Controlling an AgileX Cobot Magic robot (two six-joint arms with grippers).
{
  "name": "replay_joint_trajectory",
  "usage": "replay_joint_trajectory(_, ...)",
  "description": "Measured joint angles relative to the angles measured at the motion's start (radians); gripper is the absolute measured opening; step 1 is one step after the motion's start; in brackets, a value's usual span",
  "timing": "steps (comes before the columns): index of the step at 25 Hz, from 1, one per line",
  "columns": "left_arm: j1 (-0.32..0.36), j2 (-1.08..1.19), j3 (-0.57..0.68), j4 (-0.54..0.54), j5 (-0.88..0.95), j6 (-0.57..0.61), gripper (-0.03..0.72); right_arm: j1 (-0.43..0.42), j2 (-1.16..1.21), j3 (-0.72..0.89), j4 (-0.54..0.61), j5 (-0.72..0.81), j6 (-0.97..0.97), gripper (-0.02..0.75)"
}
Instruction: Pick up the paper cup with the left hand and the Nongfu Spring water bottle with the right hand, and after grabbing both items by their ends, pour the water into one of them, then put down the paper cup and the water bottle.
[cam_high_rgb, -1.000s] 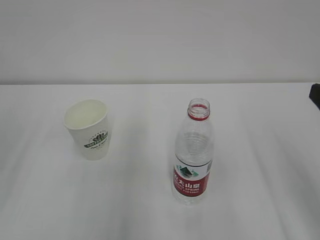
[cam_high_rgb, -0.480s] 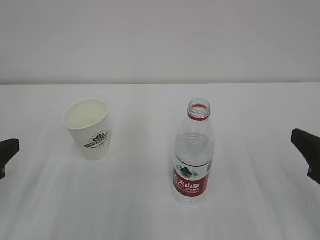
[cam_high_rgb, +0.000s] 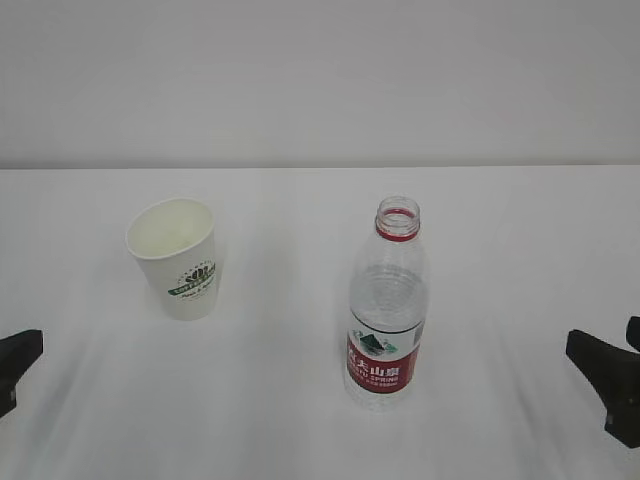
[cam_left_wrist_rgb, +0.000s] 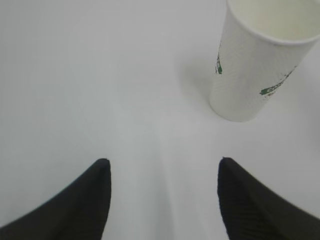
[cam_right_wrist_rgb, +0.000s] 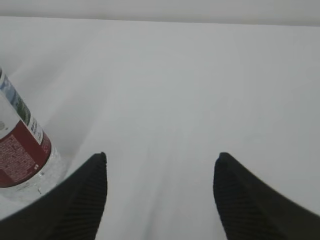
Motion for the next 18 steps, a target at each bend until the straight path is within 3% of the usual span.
replay_joint_trajectory(8, -0.002, 0.008, 0.048, 0.006, -0.051, -0.03, 0.485, 0.0, 0.141, 0.0, -0.039, -0.083, -0.005, 0.505)
replay_joint_trajectory(18, -0.002, 0.008, 0.048, 0.157, -0.087, -0.104, 0.484, 0.0, 0.185, 0.0, -0.177, -0.184, -0.007, 0.504)
